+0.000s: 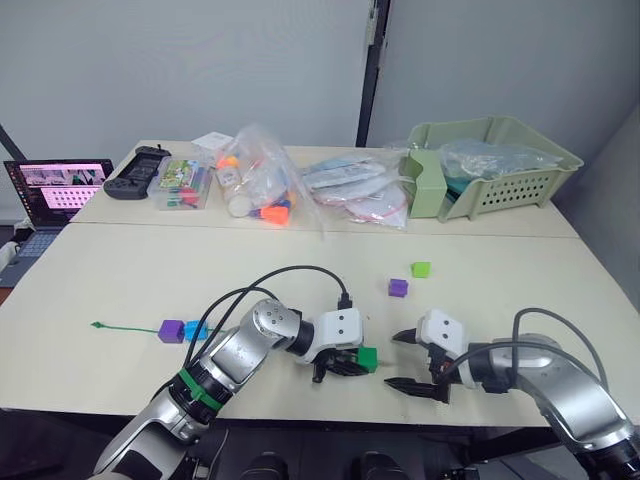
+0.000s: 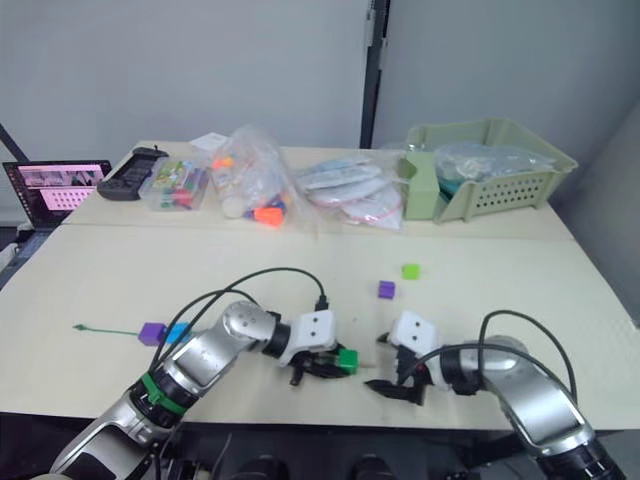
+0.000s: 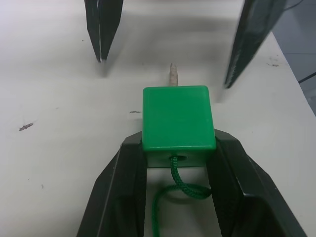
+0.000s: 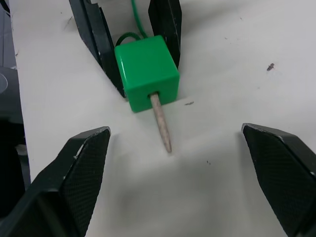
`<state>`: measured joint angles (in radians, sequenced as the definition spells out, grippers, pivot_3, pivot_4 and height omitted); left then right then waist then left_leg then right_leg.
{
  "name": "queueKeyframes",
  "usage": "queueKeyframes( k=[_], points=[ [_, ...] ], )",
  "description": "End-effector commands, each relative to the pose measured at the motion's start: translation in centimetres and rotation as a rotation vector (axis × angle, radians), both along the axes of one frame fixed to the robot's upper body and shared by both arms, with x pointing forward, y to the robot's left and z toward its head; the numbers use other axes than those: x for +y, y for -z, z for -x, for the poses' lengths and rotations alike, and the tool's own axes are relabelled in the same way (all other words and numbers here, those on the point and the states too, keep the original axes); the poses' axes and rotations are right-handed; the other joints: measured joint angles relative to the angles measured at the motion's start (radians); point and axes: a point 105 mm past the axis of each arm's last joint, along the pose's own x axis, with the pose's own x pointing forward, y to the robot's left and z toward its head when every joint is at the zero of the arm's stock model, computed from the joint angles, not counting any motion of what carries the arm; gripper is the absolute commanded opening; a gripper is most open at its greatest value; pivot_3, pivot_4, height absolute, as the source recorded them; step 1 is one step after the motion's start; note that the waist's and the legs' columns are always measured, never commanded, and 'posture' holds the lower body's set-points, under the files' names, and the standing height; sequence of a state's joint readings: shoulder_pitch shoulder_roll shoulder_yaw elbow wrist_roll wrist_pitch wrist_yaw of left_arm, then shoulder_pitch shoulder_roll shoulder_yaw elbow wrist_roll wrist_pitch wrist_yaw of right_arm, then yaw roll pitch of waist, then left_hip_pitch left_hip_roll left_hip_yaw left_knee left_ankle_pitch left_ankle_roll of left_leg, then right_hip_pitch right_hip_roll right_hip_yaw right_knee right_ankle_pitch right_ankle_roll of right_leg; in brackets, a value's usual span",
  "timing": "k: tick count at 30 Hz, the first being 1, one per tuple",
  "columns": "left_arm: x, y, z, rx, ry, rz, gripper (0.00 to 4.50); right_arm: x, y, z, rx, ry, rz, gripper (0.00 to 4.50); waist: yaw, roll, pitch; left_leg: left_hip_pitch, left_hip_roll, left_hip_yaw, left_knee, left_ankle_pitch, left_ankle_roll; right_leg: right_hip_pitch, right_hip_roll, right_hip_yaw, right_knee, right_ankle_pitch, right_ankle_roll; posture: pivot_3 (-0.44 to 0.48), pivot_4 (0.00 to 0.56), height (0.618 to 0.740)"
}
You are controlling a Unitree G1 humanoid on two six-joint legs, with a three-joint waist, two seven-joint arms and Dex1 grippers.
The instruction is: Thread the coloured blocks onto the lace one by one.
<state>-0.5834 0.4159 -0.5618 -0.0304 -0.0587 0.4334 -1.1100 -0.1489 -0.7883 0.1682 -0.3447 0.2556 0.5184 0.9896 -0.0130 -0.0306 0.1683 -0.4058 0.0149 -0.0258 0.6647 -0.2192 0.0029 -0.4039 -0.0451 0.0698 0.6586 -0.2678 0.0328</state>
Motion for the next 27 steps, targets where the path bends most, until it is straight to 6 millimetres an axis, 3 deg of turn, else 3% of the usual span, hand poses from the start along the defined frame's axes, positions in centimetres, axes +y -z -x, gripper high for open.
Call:
queueKeyframes(
  k=[1, 10, 19, 23, 27],
  points=[
    [-0.2, -1.2, -0.1, -0.038, 0.018, 0.033, 1.19, 0.2, -0.1, -0.5, -0.040, -0.021, 0.003, 3.01, 0.000, 0.000, 0.000, 0.000, 0.000, 0.000, 0.000, 0.000, 0.000, 0.000, 0.000, 0.000, 0.000, 0.000, 0.000, 0.000, 0.150, 0.740],
    [0.0, -1.2, -0.3, -0.049, 0.007, 0.025, 1.19, -0.2, 0.3, -0.6, -0.054, -0.048, 0.023, 0.00, 0.000, 0.000, 0.000, 0.000, 0.000, 0.000, 0.000, 0.000, 0.000, 0.000, 0.000, 0.000, 0.000, 0.000, 0.000, 0.000, 0.150, 0.740],
    [1.2, -1.1, -0.6, -0.047, -0.017, 0.012, 1.19, -0.1, 0.1, -0.7, -0.073, -0.074, 0.022, 0.00, 0.000, 0.000, 0.000, 0.000, 0.000, 0.000, 0.000, 0.000, 0.000, 0.000, 0.000, 0.000, 0.000, 0.000, 0.000, 0.000, 0.150, 0.740],
    [6.0, -1.0, -0.5, -0.038, -0.061, -0.049, 1.19, -0.1, -0.4, -0.9, -0.084, -0.080, 0.023, 0.00, -0.011, 0.000, 0.000, 0.001, 0.001, 0.000, -0.001, 0.000, 0.000, 0.000, 0.000, 0.000, 0.001, 0.000, 0.000, 0.000, 0.150, 0.740],
    [14.4, -0.7, -0.7, -0.052, -0.163, -0.207, 1.19, -0.2, -0.7, -0.8, -0.087, -0.094, 0.026, 0.00, -0.023, 0.000, 0.000, 0.003, 0.003, 0.000, -0.003, 0.000, 0.000, -0.001, 0.001, 0.000, 0.002, 0.000, -0.001, 0.000, 0.150, 0.740]
  ],
)
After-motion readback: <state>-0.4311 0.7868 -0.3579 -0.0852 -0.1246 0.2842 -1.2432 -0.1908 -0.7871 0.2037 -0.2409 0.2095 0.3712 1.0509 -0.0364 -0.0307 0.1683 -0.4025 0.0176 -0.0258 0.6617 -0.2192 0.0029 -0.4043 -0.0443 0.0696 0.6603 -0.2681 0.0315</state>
